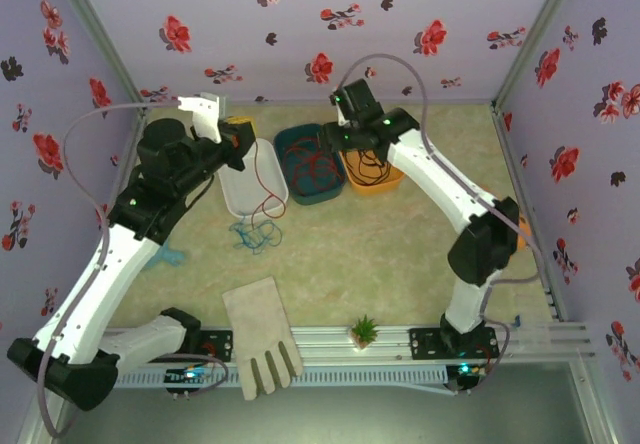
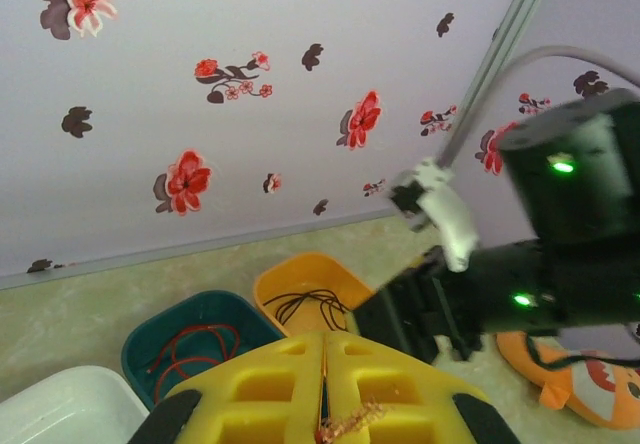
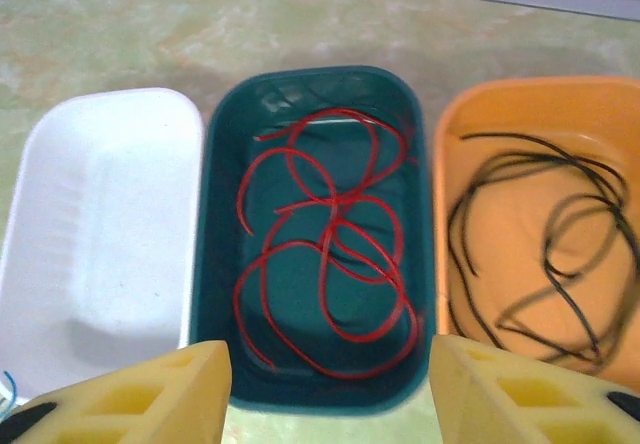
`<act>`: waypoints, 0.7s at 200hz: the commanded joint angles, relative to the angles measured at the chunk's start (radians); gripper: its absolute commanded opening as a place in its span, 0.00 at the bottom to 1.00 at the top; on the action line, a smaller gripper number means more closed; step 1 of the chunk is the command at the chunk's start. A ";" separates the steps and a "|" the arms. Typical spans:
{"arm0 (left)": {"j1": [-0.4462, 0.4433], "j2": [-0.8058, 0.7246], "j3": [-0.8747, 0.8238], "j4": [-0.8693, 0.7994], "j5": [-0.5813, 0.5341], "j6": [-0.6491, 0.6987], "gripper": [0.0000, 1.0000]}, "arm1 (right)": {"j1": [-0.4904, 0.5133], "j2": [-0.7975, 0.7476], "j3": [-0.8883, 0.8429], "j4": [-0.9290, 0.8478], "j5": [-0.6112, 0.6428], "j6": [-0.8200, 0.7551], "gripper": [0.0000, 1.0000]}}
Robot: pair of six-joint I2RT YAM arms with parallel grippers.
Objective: Untangle the cables
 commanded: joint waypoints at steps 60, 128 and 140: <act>0.012 0.056 0.077 0.102 0.056 -0.039 0.00 | -0.055 -0.561 -0.492 0.281 0.209 0.084 0.99; 0.023 0.211 0.221 0.159 0.076 0.023 0.00 | -0.195 -0.928 -0.828 0.470 0.281 0.226 0.99; 0.035 0.259 0.257 0.165 0.083 0.027 0.00 | -0.200 -0.939 -0.824 0.441 0.297 0.211 0.99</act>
